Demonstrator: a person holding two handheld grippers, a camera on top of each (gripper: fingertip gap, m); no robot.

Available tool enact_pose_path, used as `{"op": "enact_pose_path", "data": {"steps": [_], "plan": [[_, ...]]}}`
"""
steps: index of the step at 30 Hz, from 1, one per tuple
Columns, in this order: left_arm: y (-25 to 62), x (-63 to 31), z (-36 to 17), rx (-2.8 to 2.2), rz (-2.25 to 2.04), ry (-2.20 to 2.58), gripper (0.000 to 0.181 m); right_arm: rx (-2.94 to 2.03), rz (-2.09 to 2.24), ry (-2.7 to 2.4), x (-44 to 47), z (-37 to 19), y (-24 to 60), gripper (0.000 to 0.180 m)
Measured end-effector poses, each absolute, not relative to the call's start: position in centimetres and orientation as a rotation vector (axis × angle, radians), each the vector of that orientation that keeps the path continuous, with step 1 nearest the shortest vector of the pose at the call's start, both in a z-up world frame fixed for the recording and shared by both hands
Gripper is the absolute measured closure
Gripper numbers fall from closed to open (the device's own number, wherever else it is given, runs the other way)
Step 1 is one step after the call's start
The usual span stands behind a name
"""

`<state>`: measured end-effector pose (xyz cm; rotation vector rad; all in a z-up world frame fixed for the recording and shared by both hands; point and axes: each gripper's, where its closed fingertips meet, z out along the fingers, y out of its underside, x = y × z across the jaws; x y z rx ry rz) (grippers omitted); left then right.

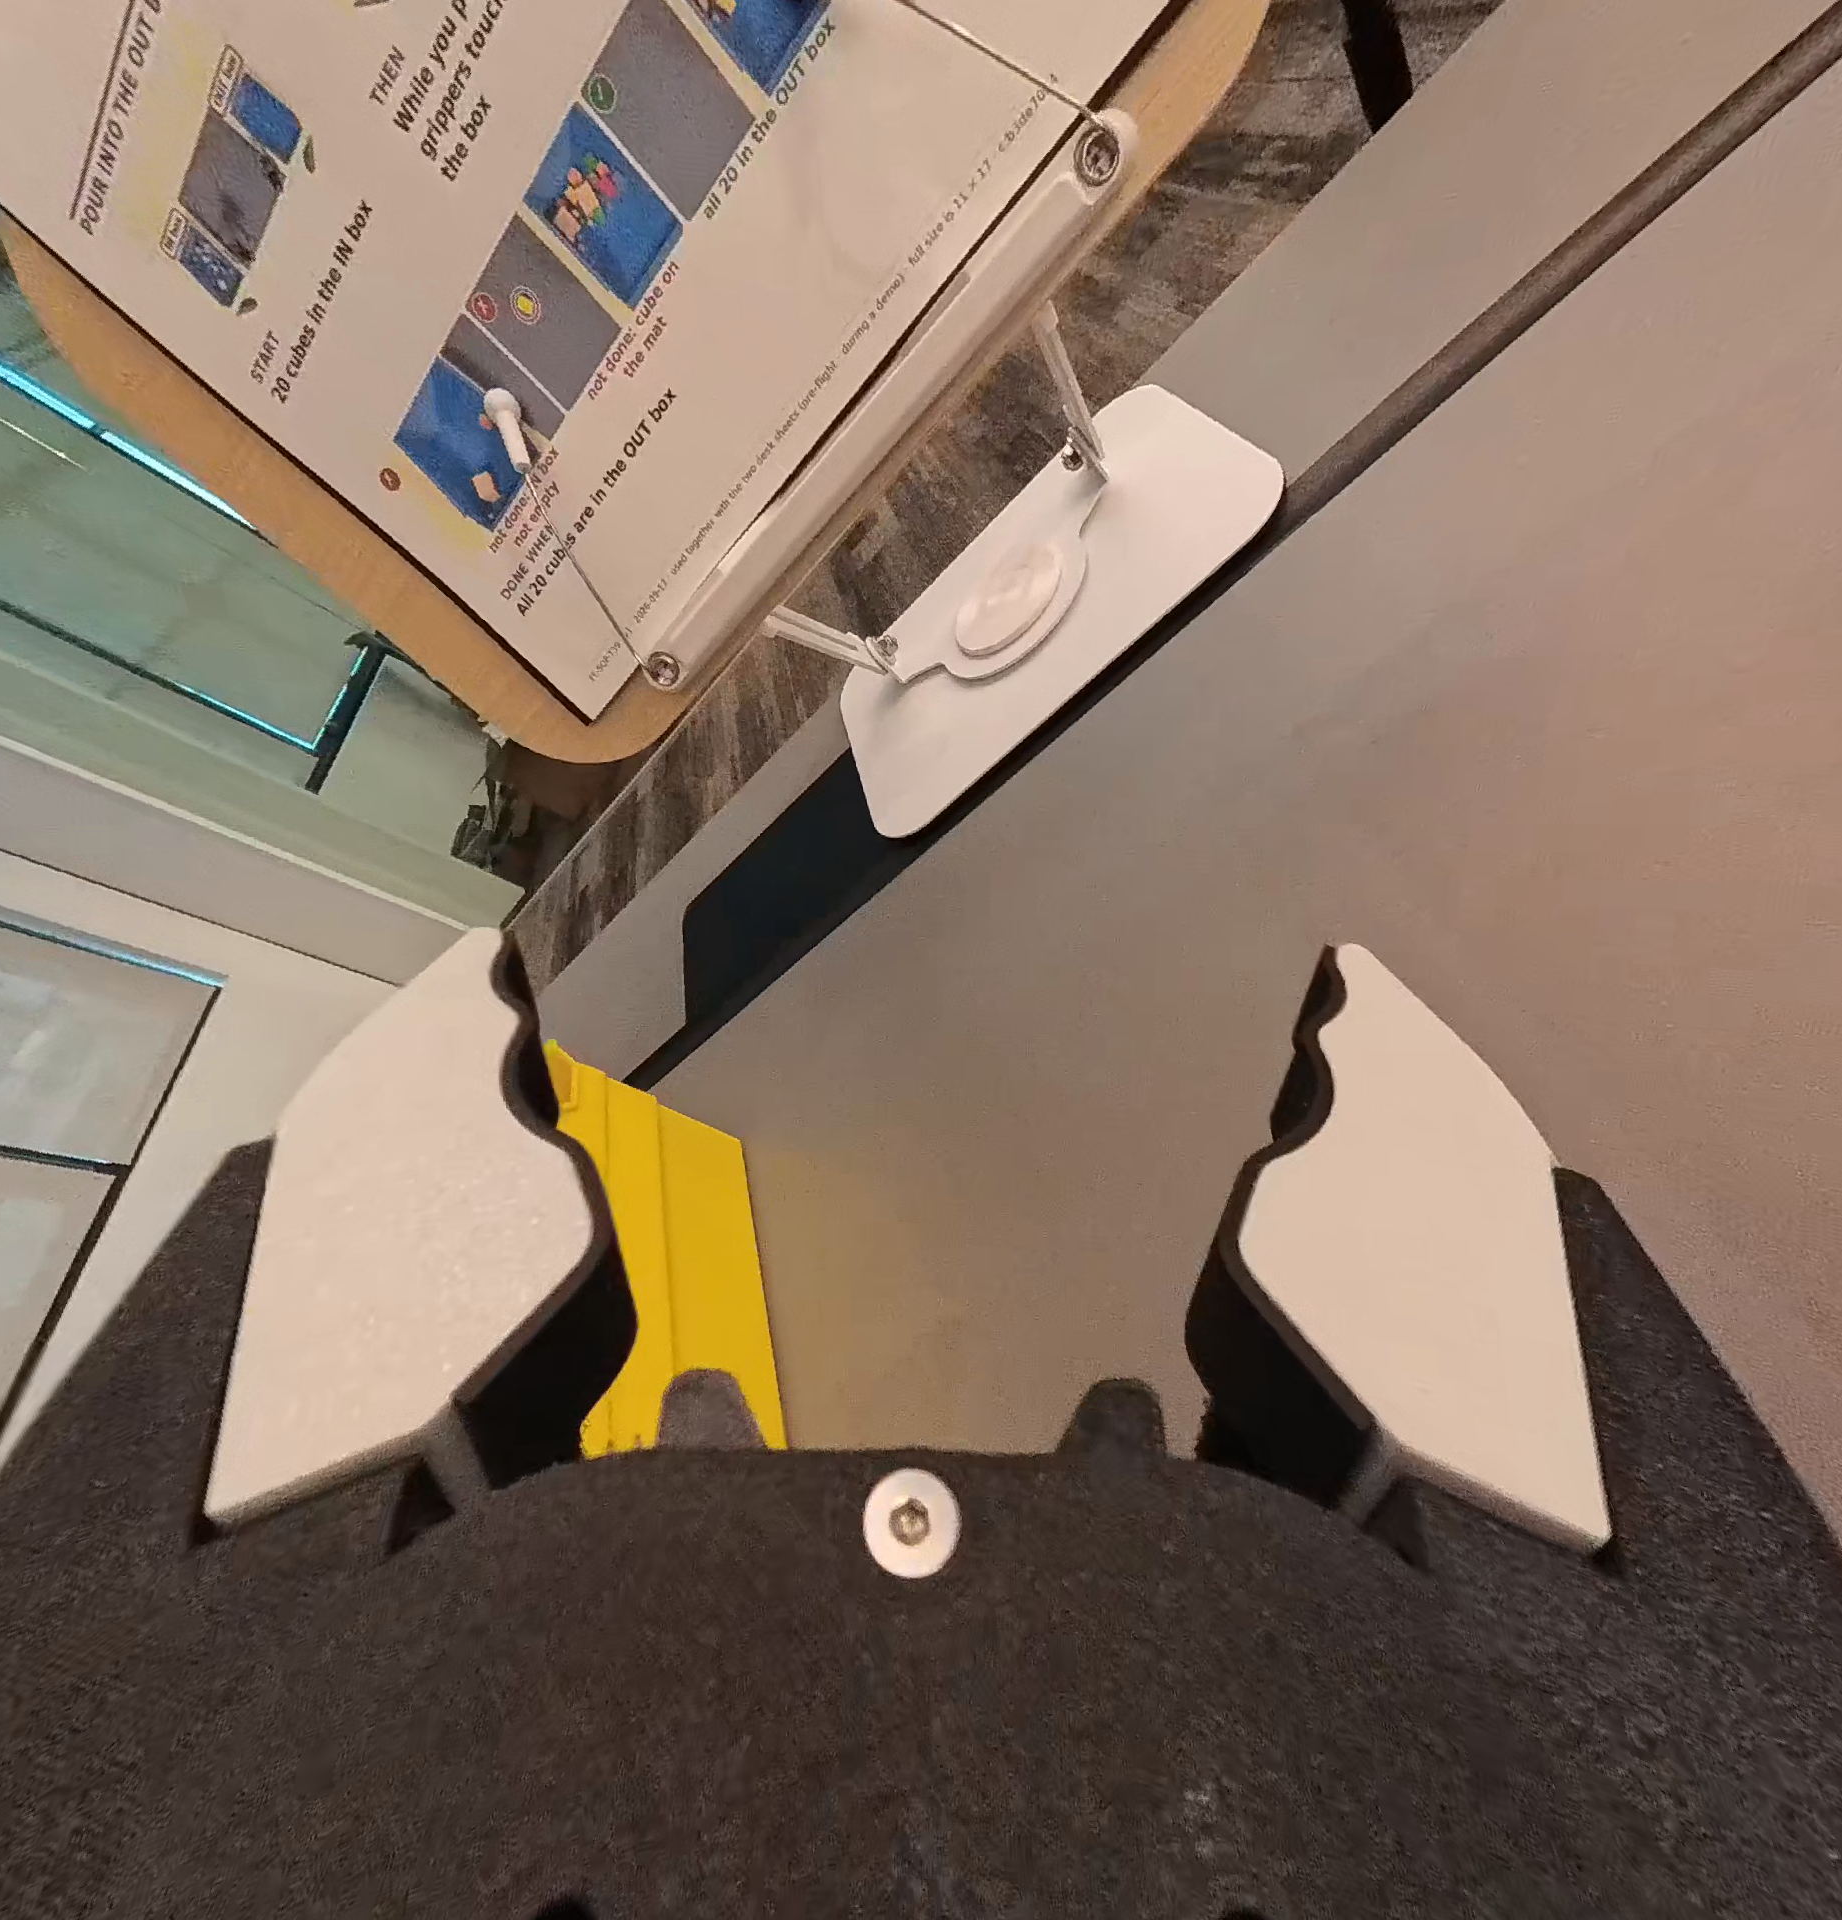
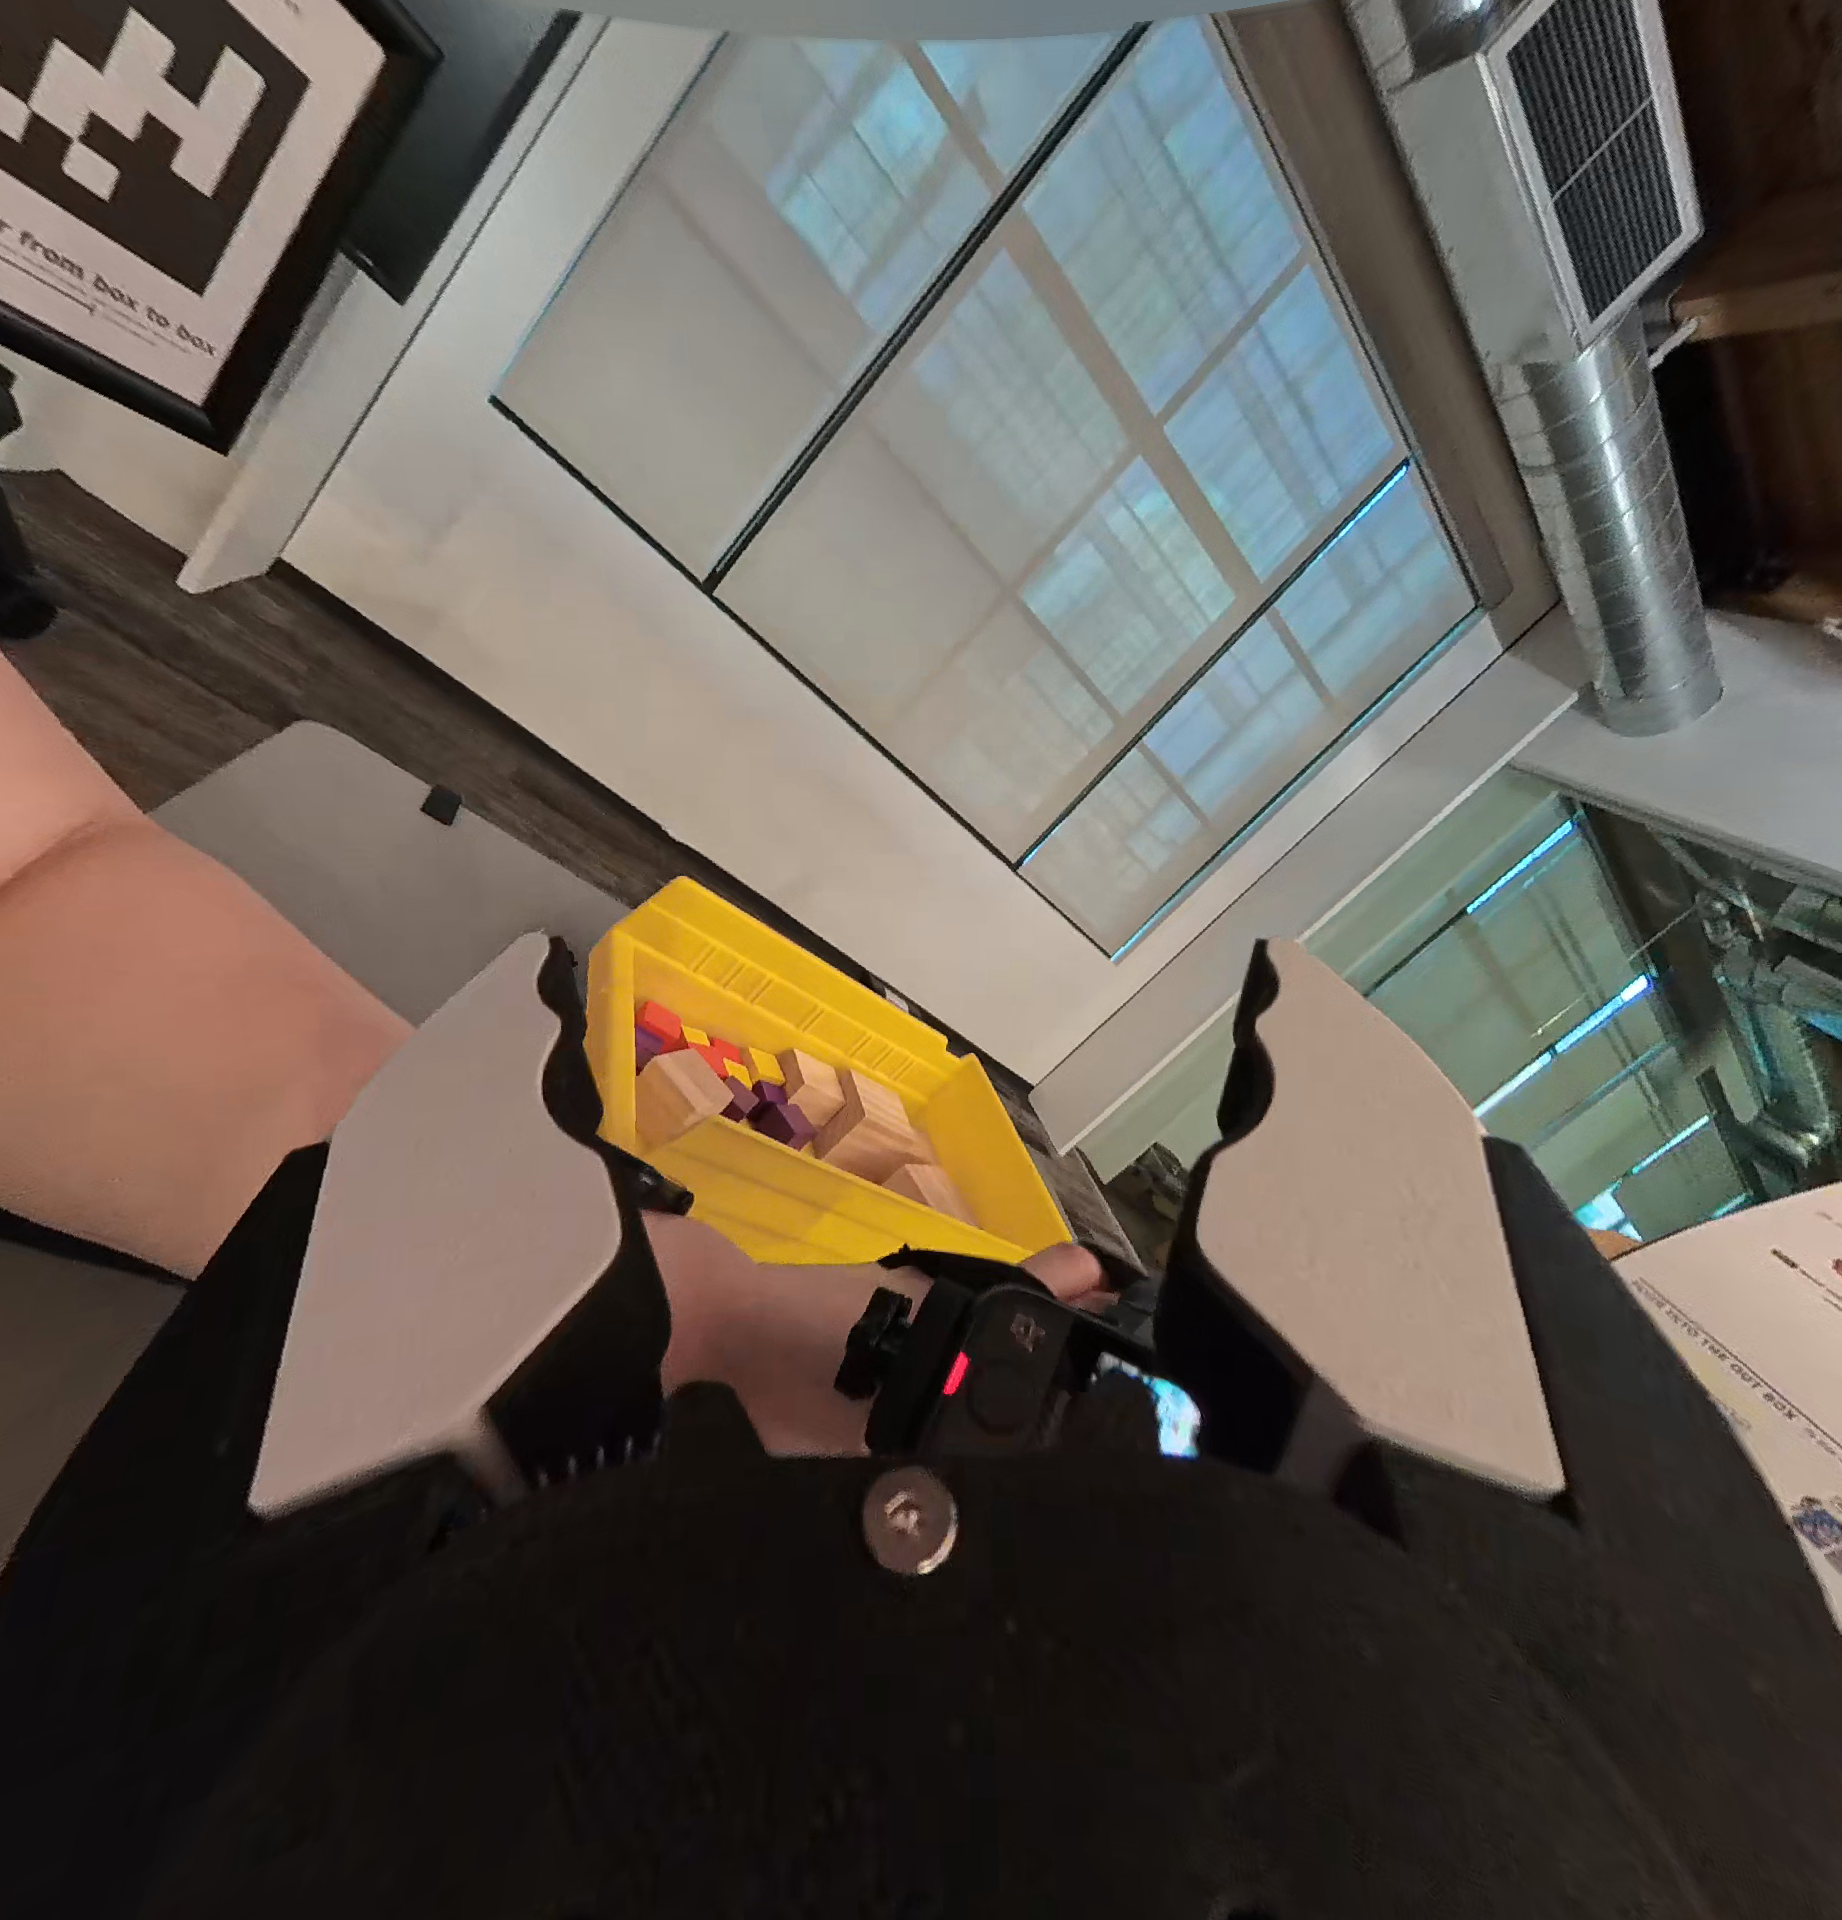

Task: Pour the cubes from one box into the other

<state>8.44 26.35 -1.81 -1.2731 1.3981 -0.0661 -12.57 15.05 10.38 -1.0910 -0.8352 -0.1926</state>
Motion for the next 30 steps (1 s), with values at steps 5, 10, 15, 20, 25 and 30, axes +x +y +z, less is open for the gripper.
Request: {"op": "enact_pose_path", "data": {"steps": [5,10,15,20,25,30], "plan": [[26.5,8.5,-1.8,-1.296,-0.100,1.397,0.046,-1.044,-0.203,-0.830,-12.9,12.2,13.7,0.062],[26.5,8.4,-1.1,-1.323,-0.191,1.377,0.048,-1.051,-0.268,-0.725,-9.2,14.5,13.2,0.062],[25.8,8.2,2.7,-1.303,-0.460,1.255,0.049,-1.100,-0.263,-0.365,1.6,18.1,11.8,0.064],[18.8,5.3,13.3,-1.014,-1.306,0.996,0.036,-1.680,-0.784,0.280,20.6,11.0,9.7,0.071],[9.0,-2.7,20.5,-0.465,-1.656,0.903,0.036,-1.906,-1.133,0.168,20.8,6.9,11.2,0.070],[1.9,-7.8,21.0,-0.127,-1.592,0.885,0.037,-2.036,-1.340,-0.068,17.0,3.5,14.3,0.070]]}}
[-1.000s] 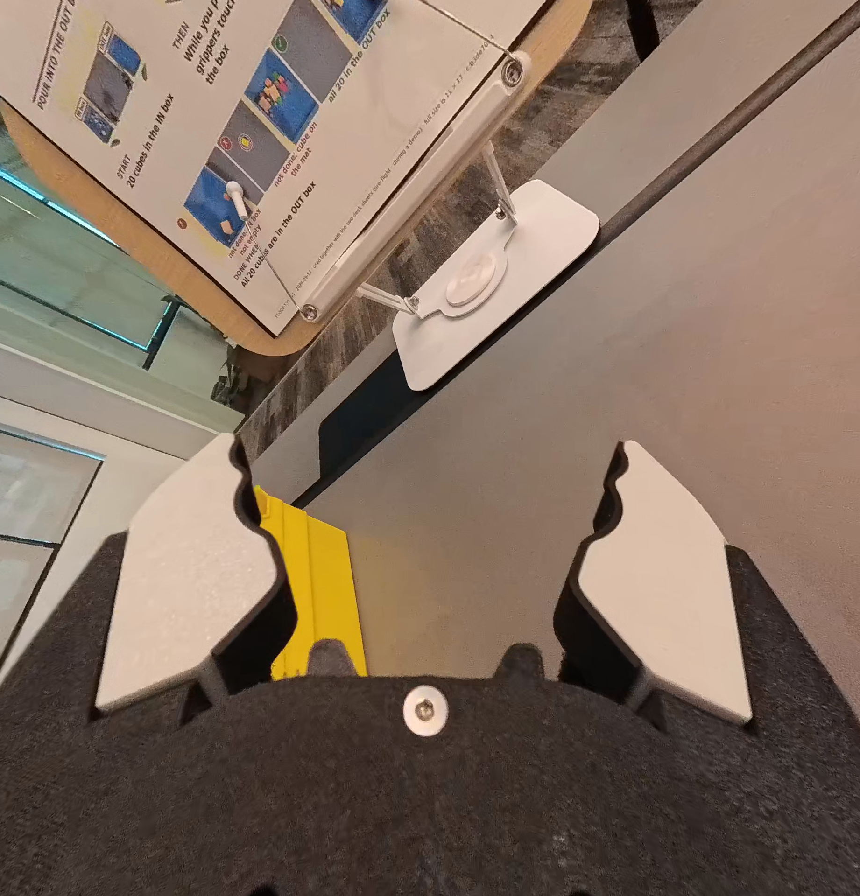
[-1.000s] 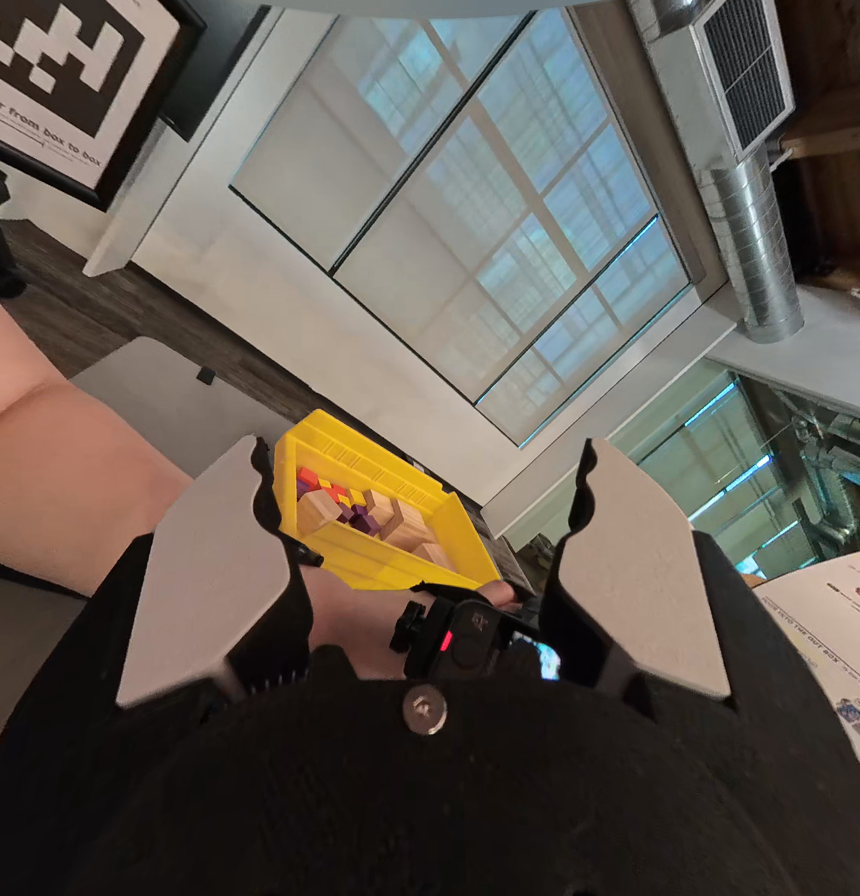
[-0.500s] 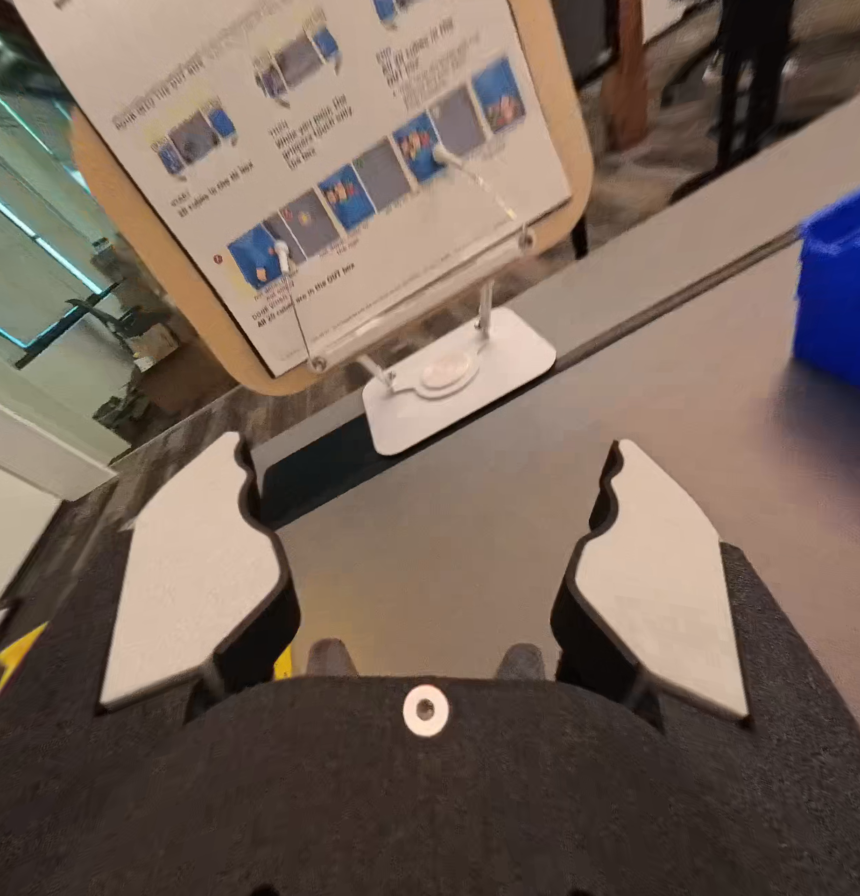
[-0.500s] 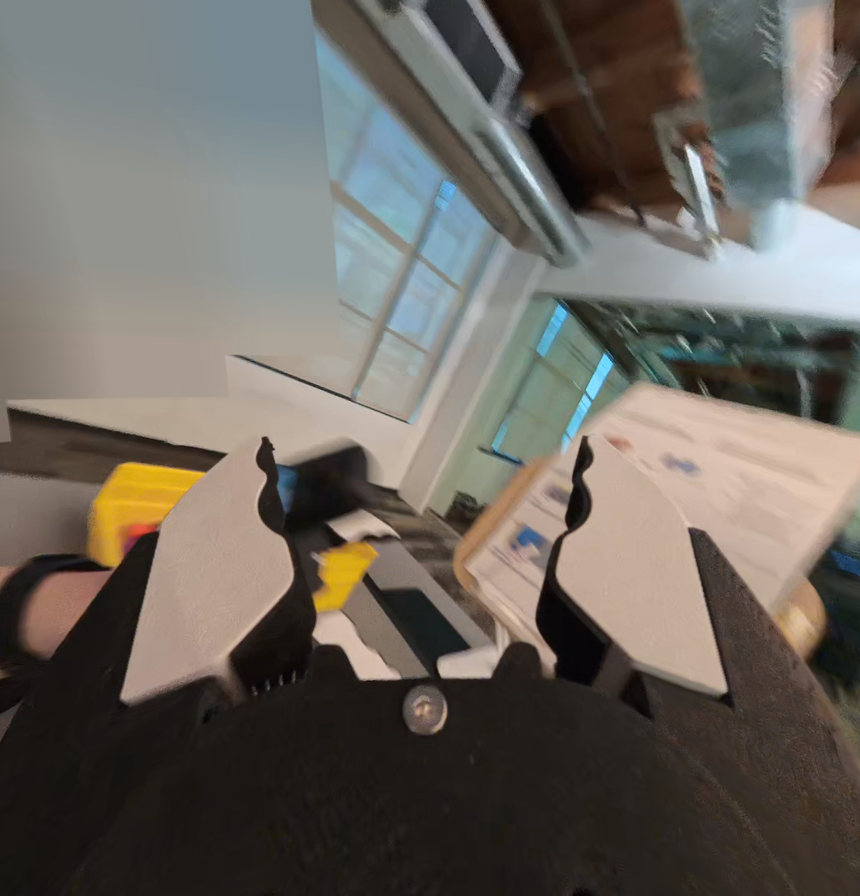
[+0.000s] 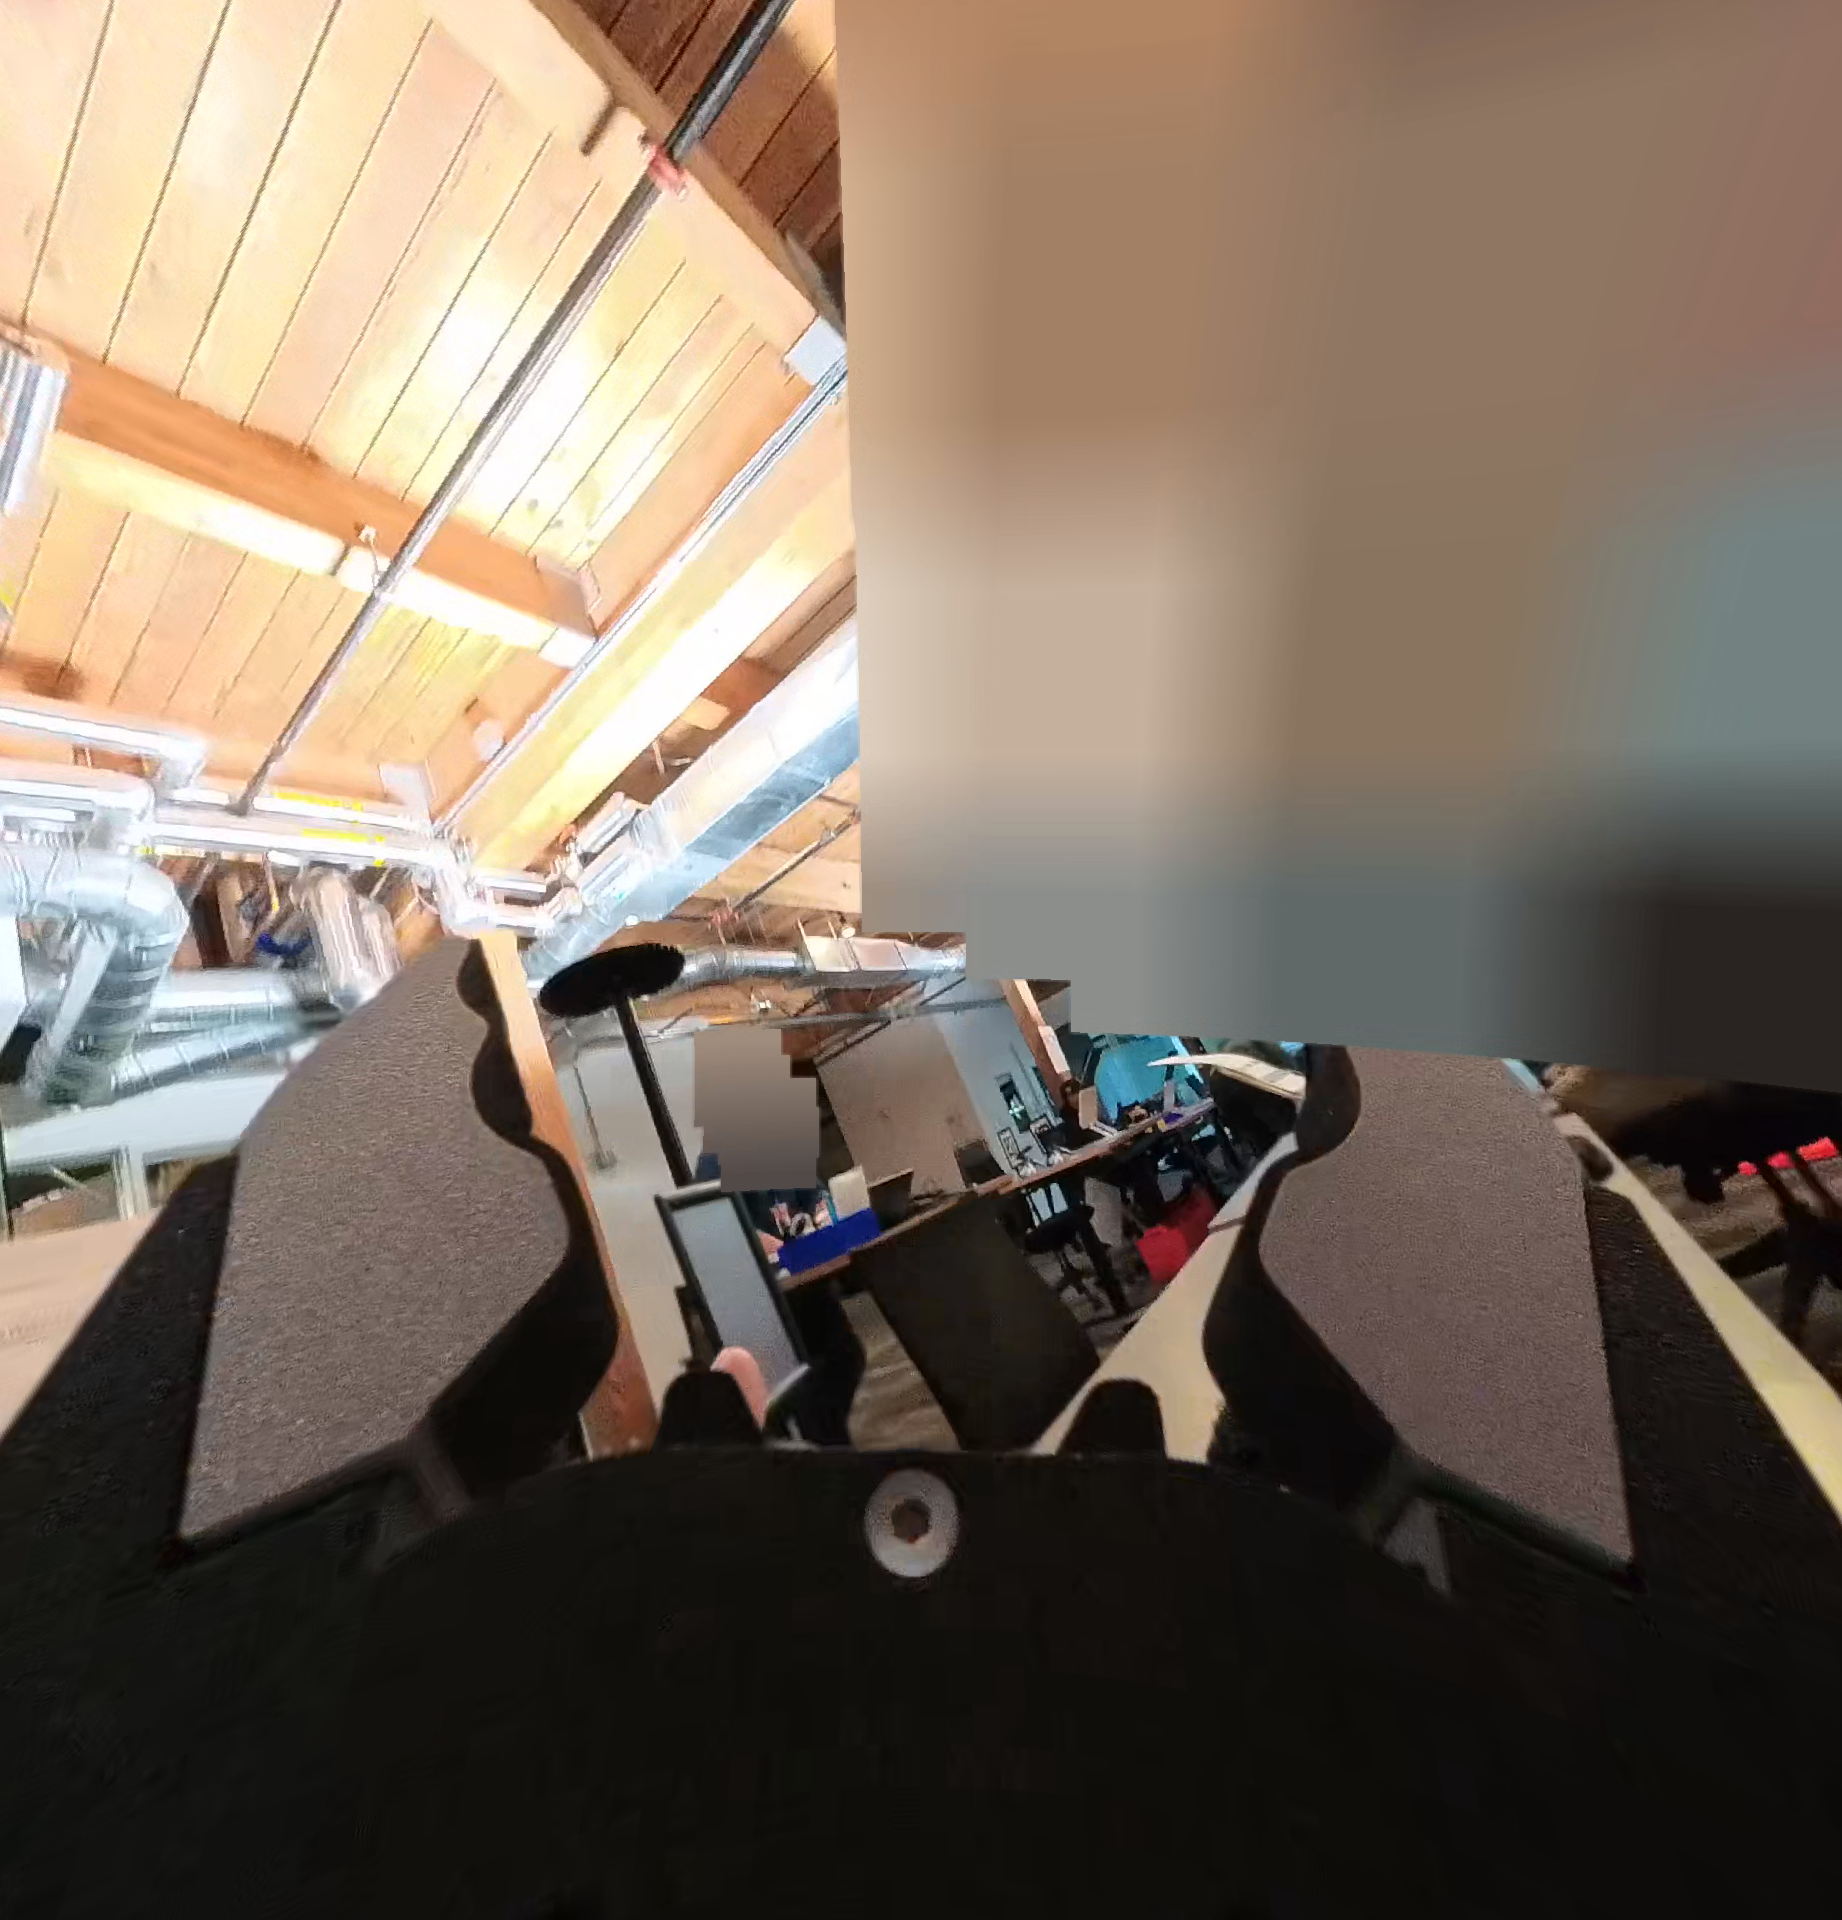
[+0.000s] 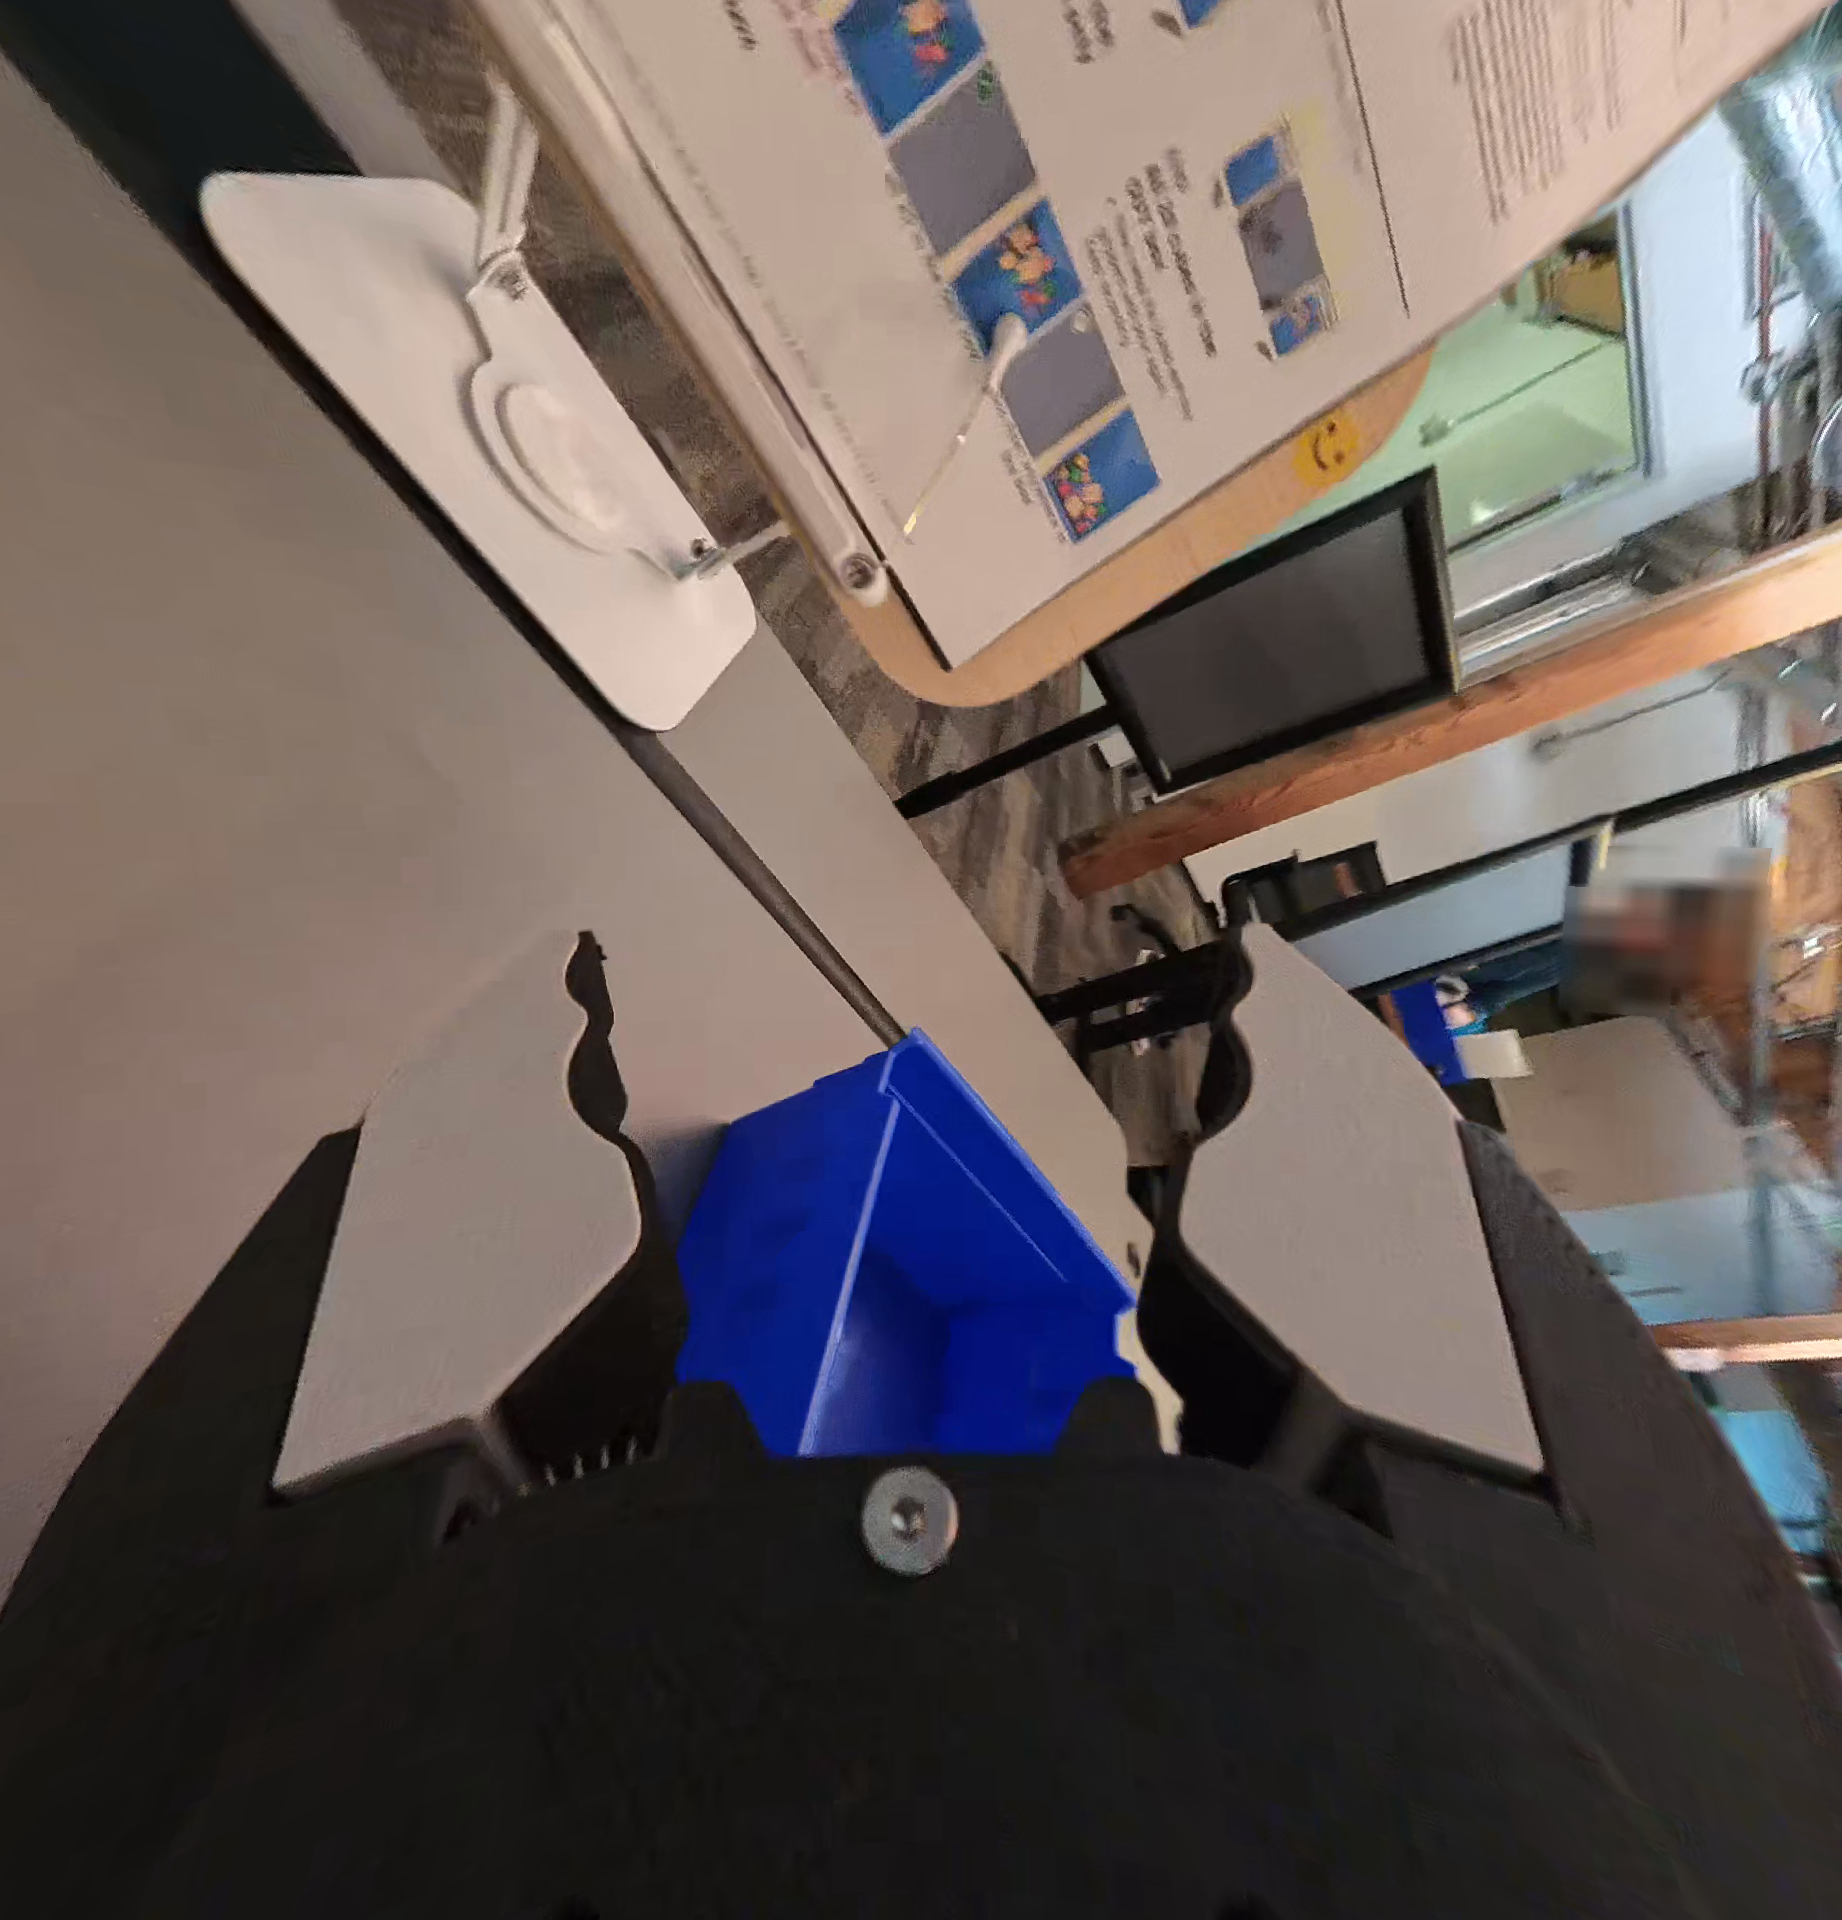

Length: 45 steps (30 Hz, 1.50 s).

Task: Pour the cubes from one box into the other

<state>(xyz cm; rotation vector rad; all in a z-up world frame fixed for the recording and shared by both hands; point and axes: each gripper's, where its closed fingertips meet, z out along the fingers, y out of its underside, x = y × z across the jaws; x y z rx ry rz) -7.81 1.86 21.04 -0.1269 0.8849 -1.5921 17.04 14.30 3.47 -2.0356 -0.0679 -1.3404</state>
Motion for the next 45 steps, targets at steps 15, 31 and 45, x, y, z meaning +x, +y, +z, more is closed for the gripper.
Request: {"op": "enact_pose_path", "data": {"steps": [15,31,45], "plan": [[-0.9,-5.0,17.5,-0.078,-1.394,0.987,0.040,-2.141,-1.314,-0.227,13.3,0.2,16.4,0.070],[-1.6,-5.7,17.9,-0.049,-1.390,0.980,0.041,-2.144,-1.241,-0.247,12.5,-0.1,17.0,0.070],[0.1,-5.5,18.8,-0.080,-1.315,0.980,0.042,-2.165,-1.219,-0.228,13.2,-0.5,16.8,0.070]]}}
